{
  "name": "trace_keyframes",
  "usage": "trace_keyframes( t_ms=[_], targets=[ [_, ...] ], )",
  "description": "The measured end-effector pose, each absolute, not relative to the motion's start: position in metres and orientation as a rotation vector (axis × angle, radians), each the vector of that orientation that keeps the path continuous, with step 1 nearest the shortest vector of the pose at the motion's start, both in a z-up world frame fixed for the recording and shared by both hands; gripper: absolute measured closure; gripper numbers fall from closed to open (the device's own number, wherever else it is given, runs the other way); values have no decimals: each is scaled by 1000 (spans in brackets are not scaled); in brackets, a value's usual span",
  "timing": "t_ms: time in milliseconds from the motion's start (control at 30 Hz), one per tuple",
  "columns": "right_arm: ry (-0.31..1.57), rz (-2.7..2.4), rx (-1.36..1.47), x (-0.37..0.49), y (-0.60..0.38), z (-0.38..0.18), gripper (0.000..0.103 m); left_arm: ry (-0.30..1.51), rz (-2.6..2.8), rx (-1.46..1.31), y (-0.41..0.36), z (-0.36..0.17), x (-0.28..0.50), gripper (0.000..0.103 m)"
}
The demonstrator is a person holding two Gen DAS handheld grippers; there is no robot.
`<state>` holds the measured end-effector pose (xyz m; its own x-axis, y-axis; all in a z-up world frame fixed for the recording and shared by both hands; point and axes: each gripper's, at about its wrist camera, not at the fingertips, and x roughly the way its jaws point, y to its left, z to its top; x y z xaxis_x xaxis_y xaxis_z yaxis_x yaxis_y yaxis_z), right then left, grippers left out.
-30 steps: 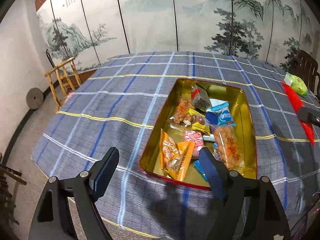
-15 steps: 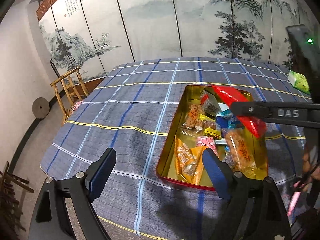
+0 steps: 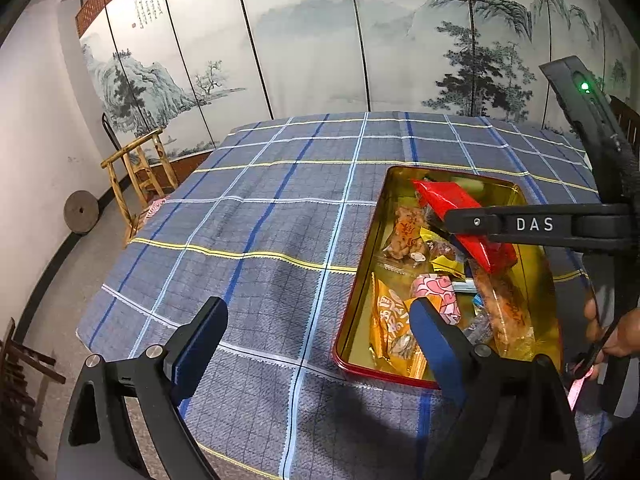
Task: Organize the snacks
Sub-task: 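Carry the red packet into the tin and open the right tool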
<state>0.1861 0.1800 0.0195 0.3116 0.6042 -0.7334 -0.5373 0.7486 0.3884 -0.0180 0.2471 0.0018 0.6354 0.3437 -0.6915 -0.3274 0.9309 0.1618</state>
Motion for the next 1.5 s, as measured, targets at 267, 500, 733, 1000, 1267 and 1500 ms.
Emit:
trace_keyframes(
  t_ms=[267,500,733,1000,1267,1500],
  targets=[
    [1018,722,89,191,188,13,58,798,382,15,253,-3,-16,13],
    [1025,704,102,194,193,12,57,799,382,13,254,-4,-15,13],
    [1025,698,116,193,193,12,55,802,390,5,261,-9,-14,13],
    [1028,708,145,190,193,12,55,804,393,4,260,-10,-13,12],
    [1010,738,176,179,191,24,54,802,393,1,260,-10,-14,12],
    [872,716,35,146,187,47,54,779,395,1,255,-6,-18,12]
  ],
)
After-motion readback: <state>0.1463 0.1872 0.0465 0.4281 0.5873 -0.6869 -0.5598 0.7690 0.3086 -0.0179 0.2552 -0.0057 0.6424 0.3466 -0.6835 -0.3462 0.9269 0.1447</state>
